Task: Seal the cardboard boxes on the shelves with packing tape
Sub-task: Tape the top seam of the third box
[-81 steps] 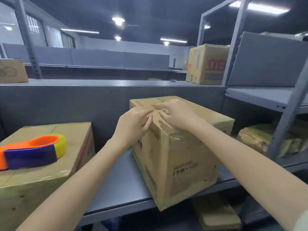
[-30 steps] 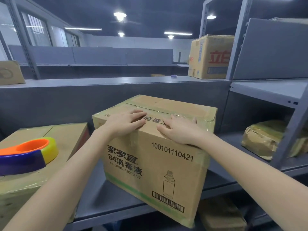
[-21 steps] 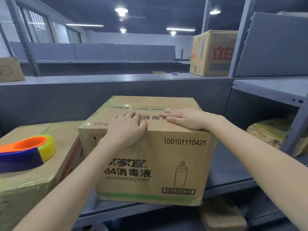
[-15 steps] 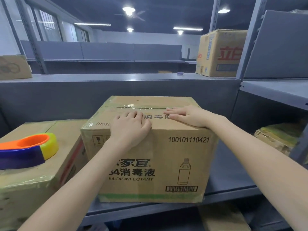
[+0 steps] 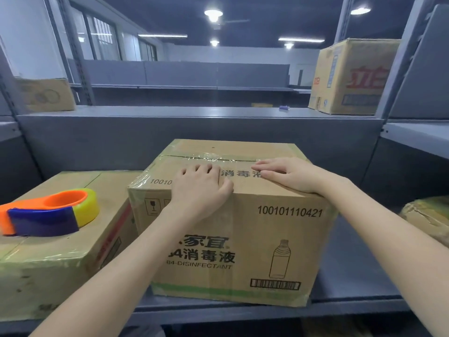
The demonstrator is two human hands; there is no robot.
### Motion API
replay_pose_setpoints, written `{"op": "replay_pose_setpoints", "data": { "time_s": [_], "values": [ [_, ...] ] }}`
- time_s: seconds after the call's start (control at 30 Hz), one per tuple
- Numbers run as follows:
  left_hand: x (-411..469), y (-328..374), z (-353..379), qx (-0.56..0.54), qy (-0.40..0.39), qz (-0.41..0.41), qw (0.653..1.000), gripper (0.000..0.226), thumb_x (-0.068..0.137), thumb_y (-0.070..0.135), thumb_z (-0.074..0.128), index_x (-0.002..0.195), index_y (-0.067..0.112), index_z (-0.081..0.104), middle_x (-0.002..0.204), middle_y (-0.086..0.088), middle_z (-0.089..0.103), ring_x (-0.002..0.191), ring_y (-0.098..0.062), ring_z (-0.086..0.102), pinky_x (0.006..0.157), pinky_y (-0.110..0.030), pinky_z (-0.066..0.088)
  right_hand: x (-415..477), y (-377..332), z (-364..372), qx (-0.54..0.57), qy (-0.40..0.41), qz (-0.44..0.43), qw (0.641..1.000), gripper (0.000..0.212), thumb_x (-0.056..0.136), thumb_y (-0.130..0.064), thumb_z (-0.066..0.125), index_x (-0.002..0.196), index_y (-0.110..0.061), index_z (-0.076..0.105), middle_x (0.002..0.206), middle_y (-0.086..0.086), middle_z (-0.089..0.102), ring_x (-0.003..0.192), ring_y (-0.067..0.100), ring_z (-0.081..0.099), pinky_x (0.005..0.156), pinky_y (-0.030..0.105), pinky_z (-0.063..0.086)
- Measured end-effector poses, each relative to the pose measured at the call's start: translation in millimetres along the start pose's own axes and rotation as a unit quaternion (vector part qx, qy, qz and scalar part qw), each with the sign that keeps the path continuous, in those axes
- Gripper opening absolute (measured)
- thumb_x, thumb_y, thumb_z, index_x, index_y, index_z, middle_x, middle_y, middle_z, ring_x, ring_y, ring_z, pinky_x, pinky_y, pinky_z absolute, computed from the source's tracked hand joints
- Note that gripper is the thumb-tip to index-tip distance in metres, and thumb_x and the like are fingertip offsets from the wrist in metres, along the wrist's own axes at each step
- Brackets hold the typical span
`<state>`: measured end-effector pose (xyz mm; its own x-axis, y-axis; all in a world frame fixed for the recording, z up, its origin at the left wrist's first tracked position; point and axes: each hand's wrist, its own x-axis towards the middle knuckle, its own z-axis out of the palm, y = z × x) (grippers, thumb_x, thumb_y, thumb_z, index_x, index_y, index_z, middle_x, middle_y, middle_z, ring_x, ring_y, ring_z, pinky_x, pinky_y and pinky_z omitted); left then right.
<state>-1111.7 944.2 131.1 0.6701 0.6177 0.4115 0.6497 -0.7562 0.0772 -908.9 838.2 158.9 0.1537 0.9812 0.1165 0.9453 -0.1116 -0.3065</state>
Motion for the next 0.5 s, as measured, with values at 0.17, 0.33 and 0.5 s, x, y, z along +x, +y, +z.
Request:
{"op": "replay_pose_setpoints", "data": {
  "time_s": [0.17, 0.33, 0.5],
  "values": [
    [5, -7, -11, -0.018, -0.053, 0.021, 0.998, 0.055, 0.093, 0.051, 0.023, 0.138, 0.024, 0.039, 0.148, 0.004, 0.035, 0.133, -0.020, 0.030, 0.104, -0.035, 0.024, 9, -12, -4, -0.089, 0.015, -0.015, 0.996, 0.037, 0.098, -0.039, 0.037, 0.134, -0.036, 0.049, 0.142, -0.013, 0.042, 0.127, 0.012, 0.039, 0.102, 0.026, 0.028],
    [-1, -37, -27, -0.116, -0.068, 0.054, 0.989, 0.045, 0.093, 0.048, 0.038, 0.119, 0.017, 0.058, 0.131, 0.003, 0.051, 0.114, -0.015, 0.047, 0.087, -0.032, 0.040, 25, -48, 0, -0.202, 0.058, 0.027, 0.977, 0.037, 0.098, -0.035, 0.033, 0.121, -0.027, 0.061, 0.117, 0.001, 0.056, 0.099, 0.019, 0.053, 0.080, 0.035, 0.047],
    [-17, -91, -41, -0.133, -0.056, 0.028, 0.989, 0.039, 0.094, 0.041, 0.043, 0.110, 0.011, 0.062, 0.117, -0.002, 0.061, 0.108, -0.021, 0.054, 0.090, -0.037, 0.046, 49, -95, 10, -0.173, 0.066, 0.035, 0.982, 0.031, 0.096, -0.032, 0.037, 0.082, -0.027, 0.064, 0.080, -0.003, 0.065, 0.079, 0.020, 0.056, 0.057, 0.028, 0.043]
  ]
}}
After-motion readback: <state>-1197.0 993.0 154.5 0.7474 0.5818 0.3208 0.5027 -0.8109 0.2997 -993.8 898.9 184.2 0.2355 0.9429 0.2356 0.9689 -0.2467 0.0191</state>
